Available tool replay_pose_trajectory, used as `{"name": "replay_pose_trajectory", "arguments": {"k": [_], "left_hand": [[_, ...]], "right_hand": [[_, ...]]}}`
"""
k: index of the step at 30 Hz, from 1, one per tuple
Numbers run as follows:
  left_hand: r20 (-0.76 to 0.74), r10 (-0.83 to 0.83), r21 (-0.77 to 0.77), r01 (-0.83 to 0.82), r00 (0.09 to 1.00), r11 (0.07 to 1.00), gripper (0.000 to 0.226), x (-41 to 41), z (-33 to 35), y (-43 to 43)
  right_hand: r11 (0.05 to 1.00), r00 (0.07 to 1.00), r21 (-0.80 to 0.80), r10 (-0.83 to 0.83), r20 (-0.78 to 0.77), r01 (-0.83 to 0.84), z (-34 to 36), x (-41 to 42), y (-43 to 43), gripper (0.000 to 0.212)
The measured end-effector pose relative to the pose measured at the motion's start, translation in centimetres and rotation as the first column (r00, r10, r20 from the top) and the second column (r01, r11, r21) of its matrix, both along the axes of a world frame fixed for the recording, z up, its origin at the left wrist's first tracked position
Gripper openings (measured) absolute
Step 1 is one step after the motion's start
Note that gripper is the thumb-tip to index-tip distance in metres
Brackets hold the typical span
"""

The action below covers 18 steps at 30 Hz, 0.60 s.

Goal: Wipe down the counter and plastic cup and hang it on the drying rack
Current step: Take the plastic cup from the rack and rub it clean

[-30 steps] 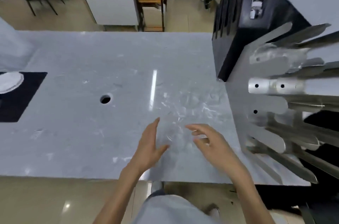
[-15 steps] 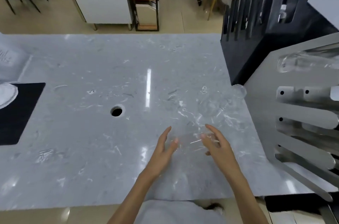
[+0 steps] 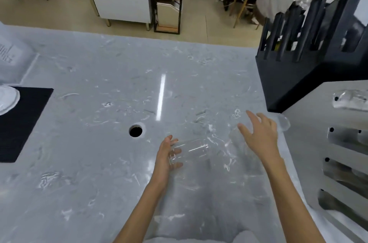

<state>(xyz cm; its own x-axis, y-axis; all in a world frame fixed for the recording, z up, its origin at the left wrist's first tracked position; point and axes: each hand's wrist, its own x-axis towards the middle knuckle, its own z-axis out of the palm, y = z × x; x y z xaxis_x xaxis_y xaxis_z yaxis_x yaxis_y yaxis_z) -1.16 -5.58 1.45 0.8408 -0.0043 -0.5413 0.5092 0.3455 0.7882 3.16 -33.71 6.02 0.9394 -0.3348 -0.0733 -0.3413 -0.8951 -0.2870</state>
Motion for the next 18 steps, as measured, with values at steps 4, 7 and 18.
{"name": "replay_pose_trajectory", "arguments": {"k": [4,7,18], "left_hand": [[-0.010,0.055,0.009,-0.055,0.998,0.998,0.044,0.7,-0.9,1.9],[-0.036,0.108,0.018,-0.108,0.993,0.994,0.046,0.2,-1.5,2.8],[0.043,-0.109,0.126,0.103,0.993,0.987,0.055,-0.9,-0.1,-0.1]], "right_hand": [[0.999,0.971,0.005,-0.037,-0.237,0.039,-2.2,2.4,-0.1,0.059],[0.990,0.996,0.133,-0.036,-0.083,0.047,-2.4,1.9,1.1,0.059],[0.524,0.982,0.852,0.153,-0.109,0.013,-0.7,-6.0,10.0,0.044]]}}
